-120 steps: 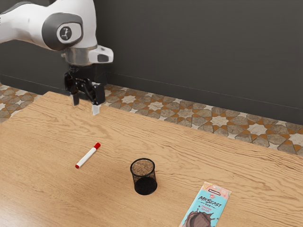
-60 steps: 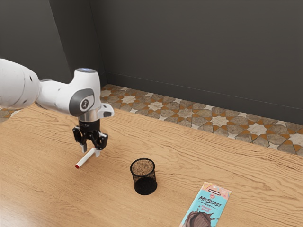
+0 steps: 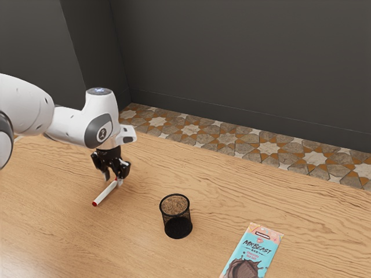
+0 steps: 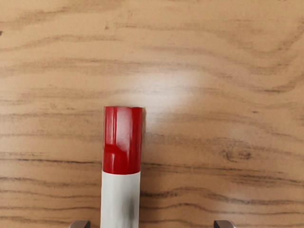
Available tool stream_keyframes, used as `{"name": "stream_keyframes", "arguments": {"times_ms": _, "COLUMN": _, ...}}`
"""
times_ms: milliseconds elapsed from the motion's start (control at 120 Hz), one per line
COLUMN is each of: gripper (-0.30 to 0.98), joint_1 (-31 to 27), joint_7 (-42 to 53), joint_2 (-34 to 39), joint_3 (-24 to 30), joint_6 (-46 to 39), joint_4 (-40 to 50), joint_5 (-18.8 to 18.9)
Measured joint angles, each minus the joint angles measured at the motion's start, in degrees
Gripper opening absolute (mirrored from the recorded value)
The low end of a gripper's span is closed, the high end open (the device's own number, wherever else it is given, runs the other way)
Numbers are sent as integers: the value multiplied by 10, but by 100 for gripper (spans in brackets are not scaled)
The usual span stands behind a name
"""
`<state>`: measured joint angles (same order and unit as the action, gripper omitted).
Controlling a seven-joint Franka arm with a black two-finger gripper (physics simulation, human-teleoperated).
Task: Put the marker into the pen holder.
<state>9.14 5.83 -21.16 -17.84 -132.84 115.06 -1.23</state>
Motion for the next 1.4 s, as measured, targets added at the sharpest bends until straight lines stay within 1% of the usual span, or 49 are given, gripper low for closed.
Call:
{"name": "stream_keyframes", "arguments": {"times_ms": 408, "gripper": 26, "joint_1": -4, "joint_7": 76, "joint_2": -31, "joint_3": 0, "joint_6": -16, "joint_4": -24, "joint_5": -12}}
{"name": "stream_keyframes", "arguments": {"times_ms": 558, "gripper": 26, "joint_1": -11, "joint_7": 94, "joint_2": -43, "joint_3": 0, "joint_6": -17, "joint_4": -37, "joint_5": -15}}
{"name": "stream_keyframes", "arguments": {"times_ms": 942, "gripper": 21, "joint_1": -12, "joint_7": 122, "joint_2": -52, "joint_3": 0, "joint_6": -18, "joint_4": -34, "joint_5": -27}}
{"name": "stream_keyframes", "arguments": {"times_ms": 1150, "gripper": 10, "joint_1": -11, "joint_7": 130, "joint_2": -52, "joint_3": 1, "joint_6": -18, "joint_4": -34, "joint_5": -28}}
{"name": "stream_keyframes", "arguments": {"times_ms": 1400, "gripper": 0, "joint_1": -9, "joint_7": 135, "joint_2": -52, "joint_3": 8, "joint_6": -18, "joint_4": -33, "joint_5": -31}}
